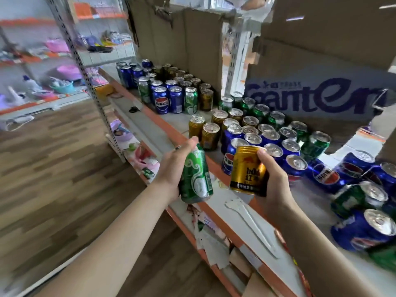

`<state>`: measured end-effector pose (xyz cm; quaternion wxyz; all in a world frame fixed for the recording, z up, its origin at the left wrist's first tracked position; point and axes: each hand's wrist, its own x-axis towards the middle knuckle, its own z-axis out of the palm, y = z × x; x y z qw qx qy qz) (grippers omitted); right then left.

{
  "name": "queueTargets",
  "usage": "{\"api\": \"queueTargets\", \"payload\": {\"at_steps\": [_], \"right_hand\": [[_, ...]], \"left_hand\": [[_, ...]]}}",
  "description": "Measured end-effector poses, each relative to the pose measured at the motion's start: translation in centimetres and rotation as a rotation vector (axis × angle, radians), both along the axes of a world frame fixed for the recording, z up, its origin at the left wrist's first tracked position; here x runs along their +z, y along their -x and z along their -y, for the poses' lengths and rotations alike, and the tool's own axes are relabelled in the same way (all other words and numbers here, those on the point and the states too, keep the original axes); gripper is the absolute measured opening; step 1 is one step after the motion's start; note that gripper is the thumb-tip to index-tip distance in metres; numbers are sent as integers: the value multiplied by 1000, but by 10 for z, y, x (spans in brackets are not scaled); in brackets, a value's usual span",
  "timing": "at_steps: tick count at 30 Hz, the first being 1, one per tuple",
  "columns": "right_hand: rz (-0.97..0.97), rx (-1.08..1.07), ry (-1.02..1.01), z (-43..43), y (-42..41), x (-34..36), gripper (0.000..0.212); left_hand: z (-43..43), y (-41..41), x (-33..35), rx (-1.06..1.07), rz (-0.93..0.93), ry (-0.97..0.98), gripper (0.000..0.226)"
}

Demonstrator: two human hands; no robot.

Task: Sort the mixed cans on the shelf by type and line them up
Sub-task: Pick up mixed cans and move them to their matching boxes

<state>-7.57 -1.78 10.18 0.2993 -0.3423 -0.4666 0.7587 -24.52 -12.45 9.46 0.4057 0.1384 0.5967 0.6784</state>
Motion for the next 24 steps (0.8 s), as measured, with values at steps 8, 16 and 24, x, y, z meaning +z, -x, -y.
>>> {"api": "queueTargets", "payload": {"at_steps": [8, 16, 24], "right_hand": [[46, 116, -87, -7, 38, -6, 38], [83, 180, -145, -38, 71, -4, 52], [102, 166, -157, -47, 96, -1, 50]], "left_hand": [[1, 34, -3, 10, -7, -1, 40], [-18, 57, 9, 62, -69, 42, 46], [-30, 82, 9, 59, -60, 35, 69]]}}
